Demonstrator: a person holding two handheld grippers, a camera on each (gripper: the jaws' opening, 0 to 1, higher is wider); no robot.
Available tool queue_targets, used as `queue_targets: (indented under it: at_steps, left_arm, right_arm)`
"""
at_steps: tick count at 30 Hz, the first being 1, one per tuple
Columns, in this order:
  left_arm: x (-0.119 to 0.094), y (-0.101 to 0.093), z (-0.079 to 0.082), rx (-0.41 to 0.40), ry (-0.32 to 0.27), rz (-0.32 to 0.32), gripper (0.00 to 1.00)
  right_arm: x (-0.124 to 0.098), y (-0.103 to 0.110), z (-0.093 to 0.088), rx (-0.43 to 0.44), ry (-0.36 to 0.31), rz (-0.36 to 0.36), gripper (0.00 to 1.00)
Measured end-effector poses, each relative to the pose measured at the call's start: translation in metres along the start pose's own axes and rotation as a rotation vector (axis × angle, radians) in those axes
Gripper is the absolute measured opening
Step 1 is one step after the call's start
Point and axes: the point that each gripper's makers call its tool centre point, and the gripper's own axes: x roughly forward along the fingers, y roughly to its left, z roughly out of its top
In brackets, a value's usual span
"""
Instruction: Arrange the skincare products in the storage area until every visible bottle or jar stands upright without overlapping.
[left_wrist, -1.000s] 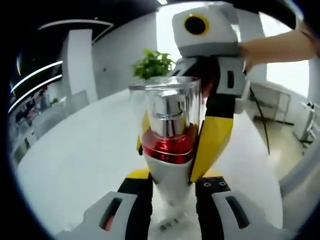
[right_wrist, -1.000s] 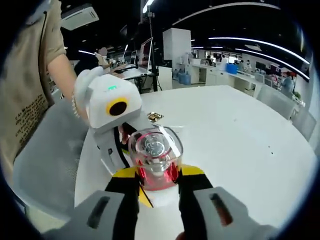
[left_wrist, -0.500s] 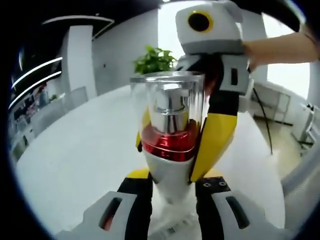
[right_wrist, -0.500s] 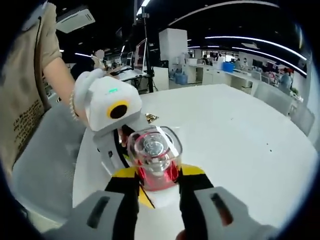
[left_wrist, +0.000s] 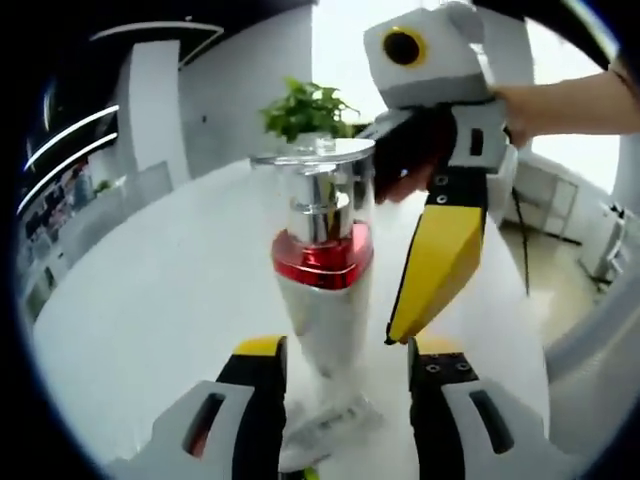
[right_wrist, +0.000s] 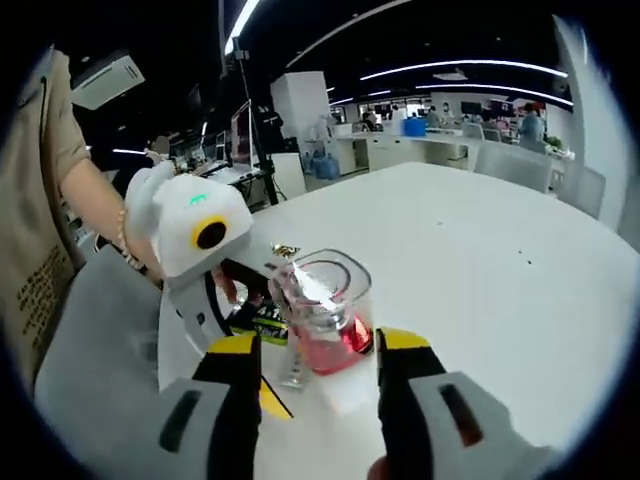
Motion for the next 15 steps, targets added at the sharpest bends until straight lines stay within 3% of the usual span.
queue_targets:
  at_steps: [7,13,15]
  left_arm:
    - [-0.031,-0.007,-0.013,-0.064,0.009,0.022,0.62]
    - [-0.054,-0.009,-0.025,-0.128,0.026,0.053,0.75]
    - [-0.063,-0.011,-0.029,-0.150,0.028,0.058,0.77]
  right_arm:
    - [-0.012,0.015,-0.006,0.034,-0.004,-0.070,0.69]
    - [-0.017,0.030,-0.010,0.066,-0.018,-0.127,0.77]
    - [-0.020,0.030,-0.012,-0.004,0.001,-0.188,0.77]
